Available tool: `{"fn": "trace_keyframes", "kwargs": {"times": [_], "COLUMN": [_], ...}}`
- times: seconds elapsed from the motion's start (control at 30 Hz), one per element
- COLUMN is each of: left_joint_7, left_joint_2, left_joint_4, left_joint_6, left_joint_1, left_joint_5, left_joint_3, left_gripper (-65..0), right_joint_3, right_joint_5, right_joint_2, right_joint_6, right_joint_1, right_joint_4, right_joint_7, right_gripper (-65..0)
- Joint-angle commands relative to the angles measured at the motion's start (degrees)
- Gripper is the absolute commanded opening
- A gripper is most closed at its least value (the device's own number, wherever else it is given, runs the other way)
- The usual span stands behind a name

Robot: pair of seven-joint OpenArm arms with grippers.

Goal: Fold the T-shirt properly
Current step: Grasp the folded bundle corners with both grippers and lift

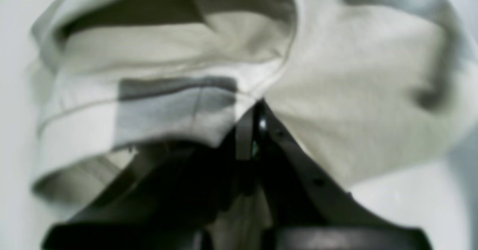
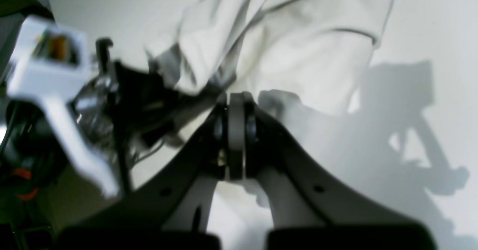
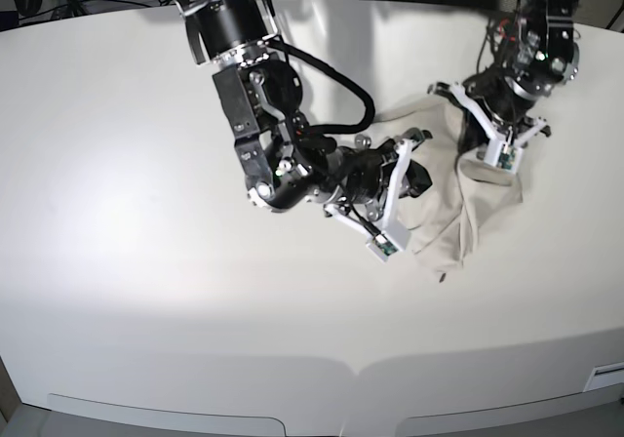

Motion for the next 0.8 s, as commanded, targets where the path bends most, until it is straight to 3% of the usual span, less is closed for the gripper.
{"fn": "trace_keyframes", "kwargs": {"times": [0.0,0.1,0.33,0.6,0.67,0.77], "left_joint_7": [-1.05,-0.39,0.35,-2.69,-1.68,3.96], "left_joint_2": [-1.51,-4.66,-11.63,-11.74,-11.76,-12.52], "left_joint_4": [0.33,0.13,0.00,-9.64,-12.87,-12.94], "left_joint_6": [0.74,1.55,3.82,4.00,4.24,4.15], "left_joint_1": [-1.86,-4.61,-11.04,-20.11,-22.32,-23.12], "left_joint_5": [-0.20,-0.90,-11.80,-11.65,-12.15,-19.30], "left_joint_3": [-0.33,-0.33,-0.37,-0.26,-0.28,-0.31], "left_gripper": [-65.0,-65.0,-65.0,-65.0,-65.0,-65.0], "right_joint_3": [0.07,0.63,5.25,5.68,5.66,5.62], "right_joint_5": [1.18,0.96,2.38,3.37,3.39,2.49], "right_joint_2": [-0.60,-0.60,-0.60,-0.60,-0.60,-0.60], "right_joint_6": [0.26,0.26,0.24,0.26,0.26,0.28], "right_joint_1": [1.25,1.25,1.22,1.18,1.22,1.27], "right_joint_4": [1.01,1.01,1.01,1.01,1.01,1.01], "right_joint_7": [0.98,0.74,0.72,-1.03,-0.44,4.70], "right_gripper": [-65.0,-65.0,-65.0,-65.0,-65.0,-65.0]}}
